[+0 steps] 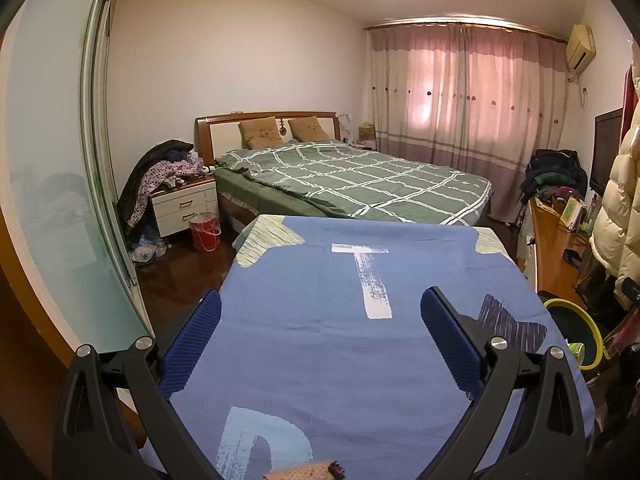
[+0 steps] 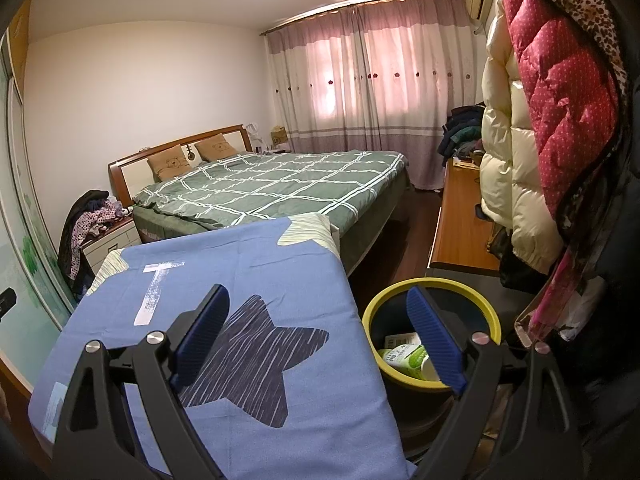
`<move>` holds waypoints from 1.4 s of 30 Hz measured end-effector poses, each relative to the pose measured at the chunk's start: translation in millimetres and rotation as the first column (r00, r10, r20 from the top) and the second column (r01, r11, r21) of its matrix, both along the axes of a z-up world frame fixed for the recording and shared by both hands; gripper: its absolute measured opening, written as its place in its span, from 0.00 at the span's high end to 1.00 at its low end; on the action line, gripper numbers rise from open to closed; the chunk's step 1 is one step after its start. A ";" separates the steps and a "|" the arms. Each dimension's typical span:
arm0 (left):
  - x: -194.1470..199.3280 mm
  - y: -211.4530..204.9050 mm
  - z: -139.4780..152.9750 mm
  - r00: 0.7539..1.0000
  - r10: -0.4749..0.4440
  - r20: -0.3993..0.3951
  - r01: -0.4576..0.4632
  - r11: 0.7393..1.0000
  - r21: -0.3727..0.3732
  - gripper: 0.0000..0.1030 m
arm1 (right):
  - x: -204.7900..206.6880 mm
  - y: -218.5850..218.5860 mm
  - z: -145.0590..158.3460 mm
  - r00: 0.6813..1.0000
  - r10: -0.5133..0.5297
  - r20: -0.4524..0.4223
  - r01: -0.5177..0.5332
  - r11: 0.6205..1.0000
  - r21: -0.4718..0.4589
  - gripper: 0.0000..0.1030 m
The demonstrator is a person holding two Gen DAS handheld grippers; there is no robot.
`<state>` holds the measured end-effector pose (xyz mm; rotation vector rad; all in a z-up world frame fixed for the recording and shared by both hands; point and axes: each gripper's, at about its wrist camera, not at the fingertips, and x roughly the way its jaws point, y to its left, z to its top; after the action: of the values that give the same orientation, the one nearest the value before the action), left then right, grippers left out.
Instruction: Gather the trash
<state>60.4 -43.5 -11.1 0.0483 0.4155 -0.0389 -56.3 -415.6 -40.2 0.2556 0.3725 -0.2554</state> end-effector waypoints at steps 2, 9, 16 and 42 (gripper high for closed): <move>-0.2 0.3 0.1 1.000 0.000 0.003 0.000 1.000 0.001 0.05 | 0.3 -0.2 -0.2 1.000 0.001 0.000 -0.001 1.000 0.002 0.17; -1.3 -2.5 0.5 1.000 -0.001 0.014 0.000 1.000 0.008 0.05 | 0.6 -0.3 -0.5 1.000 0.001 -0.001 -0.001 1.000 0.003 0.17; -0.6 -4.4 0.1 1.000 -0.010 0.008 0.010 1.000 0.007 0.05 | 1.3 0.5 -1.9 1.000 0.000 -0.001 0.000 1.000 0.004 0.17; 15.5 -14.3 -5.9 1.000 -0.028 -0.007 0.029 0.999 0.019 0.05 | 18.0 8.4 -7.6 0.999 0.022 -0.030 -0.023 1.000 -0.002 0.15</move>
<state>75.9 -57.8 -17.0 0.0730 0.4224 -0.0632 -38.3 -407.1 -47.8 0.2455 0.4046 -0.2377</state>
